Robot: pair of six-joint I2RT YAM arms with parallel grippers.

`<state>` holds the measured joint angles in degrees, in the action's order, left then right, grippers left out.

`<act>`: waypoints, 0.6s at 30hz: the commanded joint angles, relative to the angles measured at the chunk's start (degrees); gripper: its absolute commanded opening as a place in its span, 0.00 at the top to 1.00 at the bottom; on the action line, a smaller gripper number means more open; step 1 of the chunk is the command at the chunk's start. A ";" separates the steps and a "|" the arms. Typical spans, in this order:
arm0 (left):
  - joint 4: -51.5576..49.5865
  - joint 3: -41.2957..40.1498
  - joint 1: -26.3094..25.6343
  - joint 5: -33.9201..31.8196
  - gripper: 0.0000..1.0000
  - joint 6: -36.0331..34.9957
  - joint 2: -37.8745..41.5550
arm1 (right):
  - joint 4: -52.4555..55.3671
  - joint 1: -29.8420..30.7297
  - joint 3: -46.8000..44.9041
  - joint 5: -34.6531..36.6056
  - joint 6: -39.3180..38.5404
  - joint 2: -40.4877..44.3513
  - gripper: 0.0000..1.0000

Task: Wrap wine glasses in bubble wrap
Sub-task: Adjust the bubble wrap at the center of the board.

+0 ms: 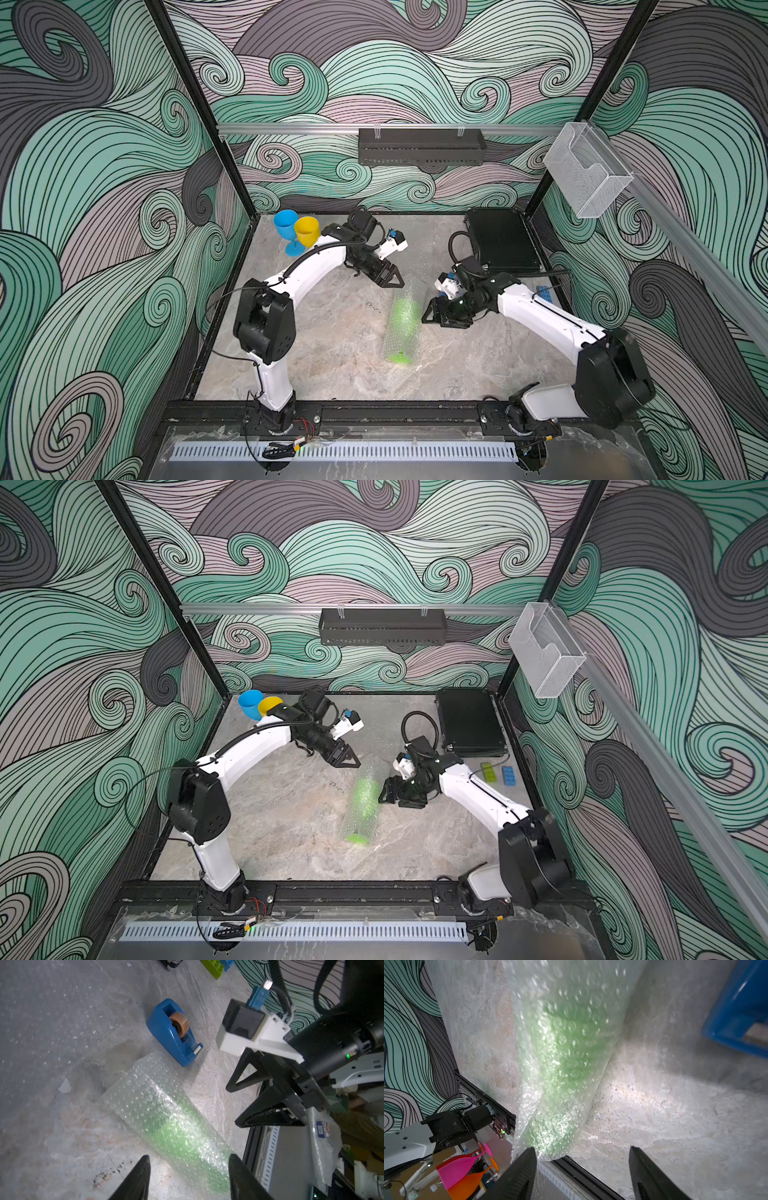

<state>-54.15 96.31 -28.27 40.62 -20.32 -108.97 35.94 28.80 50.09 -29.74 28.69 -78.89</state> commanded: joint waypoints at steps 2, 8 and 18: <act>-16.57 8.15 -0.10 5.80 0.42 -16.66 -8.32 | -12.06 4.15 -3.04 2.20 9.06 2.38 0.27; -20.10 12.65 -1.47 6.00 0.42 -21.43 -13.42 | -12.40 8.00 -5.14 2.76 7.91 4.18 0.29; -19.31 16.03 -2.27 8.20 0.46 -24.82 -17.28 | -12.05 19.67 -10.58 3.95 9.15 13.33 0.59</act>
<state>-71.07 109.91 -30.17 46.30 -42.11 -124.38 23.33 46.28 40.32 -26.89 37.95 -67.37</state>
